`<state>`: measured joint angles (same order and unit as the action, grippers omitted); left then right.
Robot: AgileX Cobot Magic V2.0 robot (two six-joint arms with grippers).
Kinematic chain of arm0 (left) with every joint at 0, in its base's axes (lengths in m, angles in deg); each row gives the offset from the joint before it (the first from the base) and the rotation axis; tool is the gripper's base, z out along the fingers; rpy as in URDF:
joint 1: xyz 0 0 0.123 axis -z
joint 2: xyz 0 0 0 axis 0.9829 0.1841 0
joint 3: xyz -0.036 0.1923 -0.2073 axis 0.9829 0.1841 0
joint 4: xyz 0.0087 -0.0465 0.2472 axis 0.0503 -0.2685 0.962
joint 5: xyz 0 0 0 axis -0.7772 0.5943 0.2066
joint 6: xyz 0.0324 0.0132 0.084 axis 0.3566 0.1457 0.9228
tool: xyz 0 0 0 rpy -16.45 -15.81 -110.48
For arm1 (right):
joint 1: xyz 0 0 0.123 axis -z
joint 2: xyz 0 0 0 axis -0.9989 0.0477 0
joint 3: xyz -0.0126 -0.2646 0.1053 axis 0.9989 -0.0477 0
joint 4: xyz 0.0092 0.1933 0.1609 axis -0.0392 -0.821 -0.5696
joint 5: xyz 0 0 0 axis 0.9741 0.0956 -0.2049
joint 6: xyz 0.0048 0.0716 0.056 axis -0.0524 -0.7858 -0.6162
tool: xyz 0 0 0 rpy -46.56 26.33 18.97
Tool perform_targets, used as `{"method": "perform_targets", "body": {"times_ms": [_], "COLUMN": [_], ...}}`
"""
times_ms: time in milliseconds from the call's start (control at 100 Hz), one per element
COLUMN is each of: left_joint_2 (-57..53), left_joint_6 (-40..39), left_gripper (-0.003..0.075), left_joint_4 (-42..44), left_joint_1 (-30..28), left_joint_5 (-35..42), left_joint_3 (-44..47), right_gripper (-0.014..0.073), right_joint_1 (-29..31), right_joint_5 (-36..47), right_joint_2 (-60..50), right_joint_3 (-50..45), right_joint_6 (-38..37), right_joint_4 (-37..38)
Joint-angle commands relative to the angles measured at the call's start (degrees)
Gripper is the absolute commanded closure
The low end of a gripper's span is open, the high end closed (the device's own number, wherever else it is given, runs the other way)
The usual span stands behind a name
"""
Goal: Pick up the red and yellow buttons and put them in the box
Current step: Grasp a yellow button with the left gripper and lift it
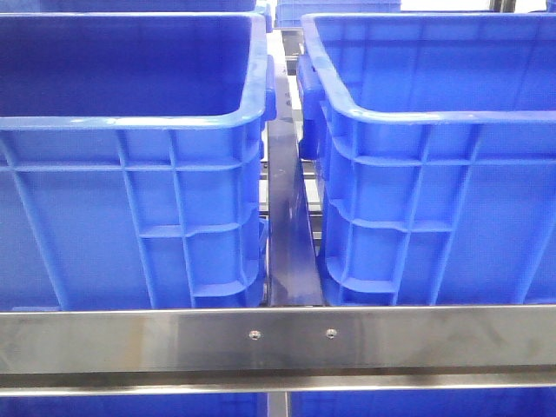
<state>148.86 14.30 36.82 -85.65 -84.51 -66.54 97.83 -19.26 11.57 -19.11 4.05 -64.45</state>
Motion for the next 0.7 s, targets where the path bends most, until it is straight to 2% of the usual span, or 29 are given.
{"method": "perform_targets", "body": {"times_ms": [0,280,560,690], "left_joint_2": [-5.9,-18.3,-30.3,-33.7], "left_joint_6": [1.0,12.7,22.6,27.4], "left_gripper": [0.0739,0.0739,0.0739,0.0739], "left_joint_4": [-4.7,-24.1,-36.1,-40.9], "left_joint_1": [0.0,0.0,0.2,3.0], "left_joint_5": [1.8,2.6,1.4,-1.3], "left_joint_3": [1.3,12.9,21.2,22.3], "right_gripper": [0.0031,0.0031,0.0031,0.0031], "right_joint_1": [0.0,0.0,0.0,0.0], "right_joint_5": [1.1,1.1,1.1,1.1], "right_joint_2": [0.1,0.1,0.1,0.1], "right_joint_3": [1.5,1.5,1.5,1.5], "right_joint_6": [0.5,0.5,0.5,0.5], "right_joint_4": [-1.1,-1.1,-1.1,-1.1]}}
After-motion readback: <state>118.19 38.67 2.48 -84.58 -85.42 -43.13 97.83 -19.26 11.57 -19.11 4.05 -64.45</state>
